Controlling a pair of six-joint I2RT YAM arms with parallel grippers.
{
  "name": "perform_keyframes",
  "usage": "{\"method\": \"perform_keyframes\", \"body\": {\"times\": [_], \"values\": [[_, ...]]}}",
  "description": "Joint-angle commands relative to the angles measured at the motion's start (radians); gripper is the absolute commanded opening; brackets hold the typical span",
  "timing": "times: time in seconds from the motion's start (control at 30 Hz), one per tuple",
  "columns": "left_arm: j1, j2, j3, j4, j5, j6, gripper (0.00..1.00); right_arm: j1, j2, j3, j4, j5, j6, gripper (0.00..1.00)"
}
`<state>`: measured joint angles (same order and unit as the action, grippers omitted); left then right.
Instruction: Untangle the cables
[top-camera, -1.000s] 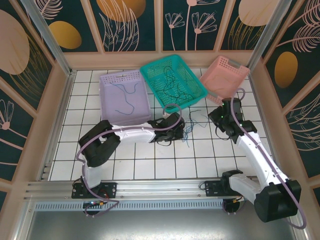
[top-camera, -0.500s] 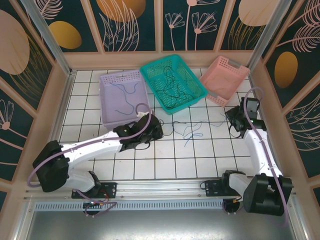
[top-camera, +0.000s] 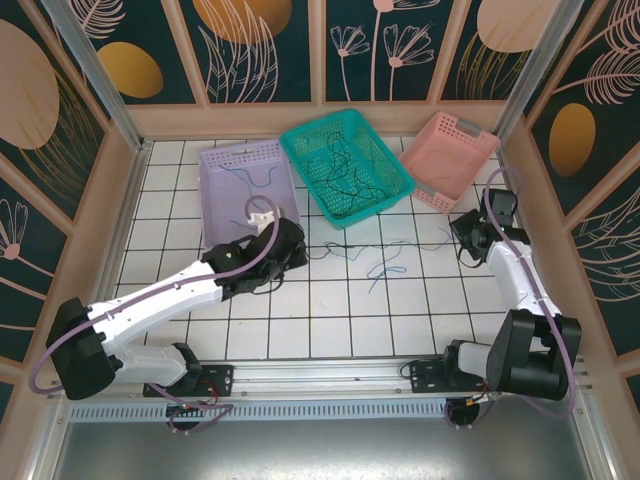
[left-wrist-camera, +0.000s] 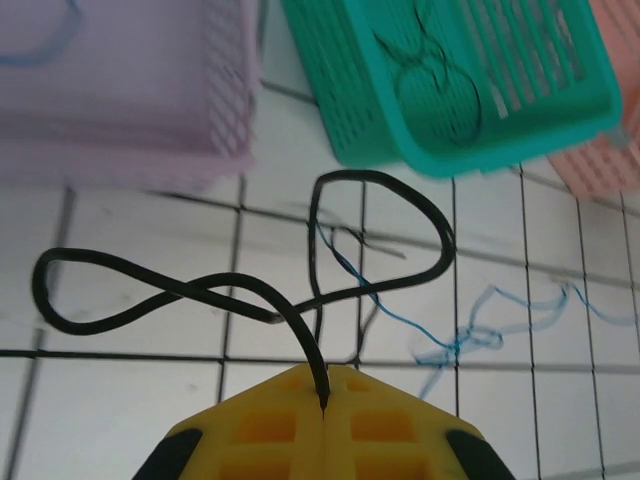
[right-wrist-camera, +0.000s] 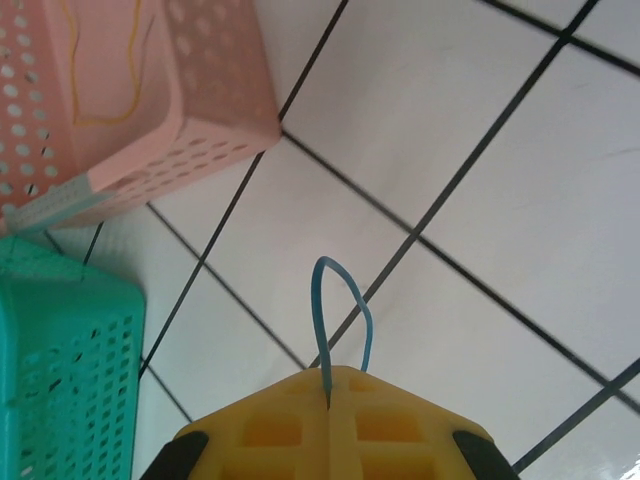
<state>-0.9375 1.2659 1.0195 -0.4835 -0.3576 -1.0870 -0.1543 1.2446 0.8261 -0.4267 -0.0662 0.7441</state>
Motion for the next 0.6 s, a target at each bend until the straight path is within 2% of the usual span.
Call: {"method": "perform_keyframes", "body": {"times": [0.0,0.17,0.3,0.43,0.57], "values": [[0.005,-0.076,0.078,-0.2,-0.222,-0.029,0.0,-0.031,0.039,0.014,0.015,0.05,-0.037,0.0],[0.008,-0.102,0.167,-0.373,-0.364,-0.081,0.0,-0.04,0.081,0.006,0.041,0.063,-0.034,0.0],[0.008,-0.121,0.206,-0.447,-0.416,-0.105,0.0,-0.04,0.094,-0.014,0.052,0.072,-0.028,0.0],[0.012,-0.144,0.269,-0.581,-0.523,-0.168,0.0,-0.047,0.108,-0.048,0.063,0.096,-0.031,0.0],[0.035,-0.156,0.324,-0.672,-0.6,-0.169,0.0,-0.054,0.121,-0.073,0.081,0.1,-0.029,0.0]]}}
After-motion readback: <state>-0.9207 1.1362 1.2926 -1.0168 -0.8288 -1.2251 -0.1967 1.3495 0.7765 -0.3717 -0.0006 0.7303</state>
